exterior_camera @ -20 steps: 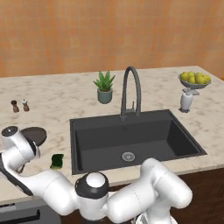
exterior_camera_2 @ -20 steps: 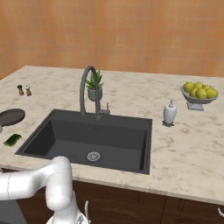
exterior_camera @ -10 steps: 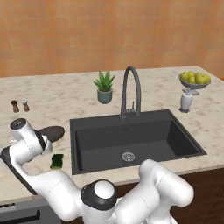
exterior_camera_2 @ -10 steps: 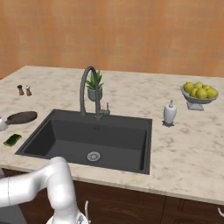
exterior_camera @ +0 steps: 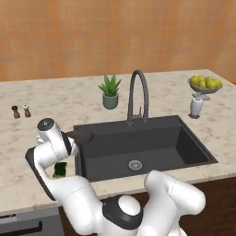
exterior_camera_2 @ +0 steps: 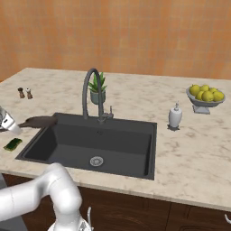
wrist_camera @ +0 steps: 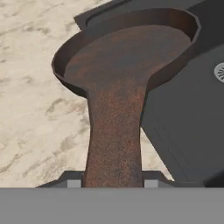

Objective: Pick the pan and sponge and place them into the sink. Then turn on the water.

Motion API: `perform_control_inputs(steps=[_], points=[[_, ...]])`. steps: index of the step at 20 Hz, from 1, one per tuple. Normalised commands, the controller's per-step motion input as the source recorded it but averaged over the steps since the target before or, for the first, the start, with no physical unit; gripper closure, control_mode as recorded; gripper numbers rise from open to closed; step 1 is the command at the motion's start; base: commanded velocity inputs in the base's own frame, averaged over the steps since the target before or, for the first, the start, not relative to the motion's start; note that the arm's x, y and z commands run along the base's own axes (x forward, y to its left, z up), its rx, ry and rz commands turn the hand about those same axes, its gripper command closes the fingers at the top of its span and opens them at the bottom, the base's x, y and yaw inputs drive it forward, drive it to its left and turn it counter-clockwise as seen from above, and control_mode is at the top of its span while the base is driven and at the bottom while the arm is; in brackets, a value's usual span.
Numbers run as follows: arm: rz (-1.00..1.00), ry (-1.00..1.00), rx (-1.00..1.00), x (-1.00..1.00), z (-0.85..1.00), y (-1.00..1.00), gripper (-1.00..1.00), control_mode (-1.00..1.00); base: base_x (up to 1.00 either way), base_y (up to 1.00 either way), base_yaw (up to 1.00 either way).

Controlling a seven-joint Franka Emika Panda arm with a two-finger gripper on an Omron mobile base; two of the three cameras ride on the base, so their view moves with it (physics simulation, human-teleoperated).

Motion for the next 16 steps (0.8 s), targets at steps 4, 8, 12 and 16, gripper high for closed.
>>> perform_control_inputs(steps=[4,8,12,16], points=[[-0.56,-0.03,0.0,0.0,0.09,-0.63,1.0,-1.0,0.0,0.0,0.0],[-0.62,-0.01,0.0,0.0,0.18,-0.23,1.0,-1.0,0.0,0.0,0.0],[-0.49,0.0,0.02,0.0,0.26,-0.28,1.0,-1.0,0.0,0.0,0.0],[-0.18,0.0,0.08,0.0,0.12,-0.47,1.0,-1.0,0.0,0.0,0.0]])
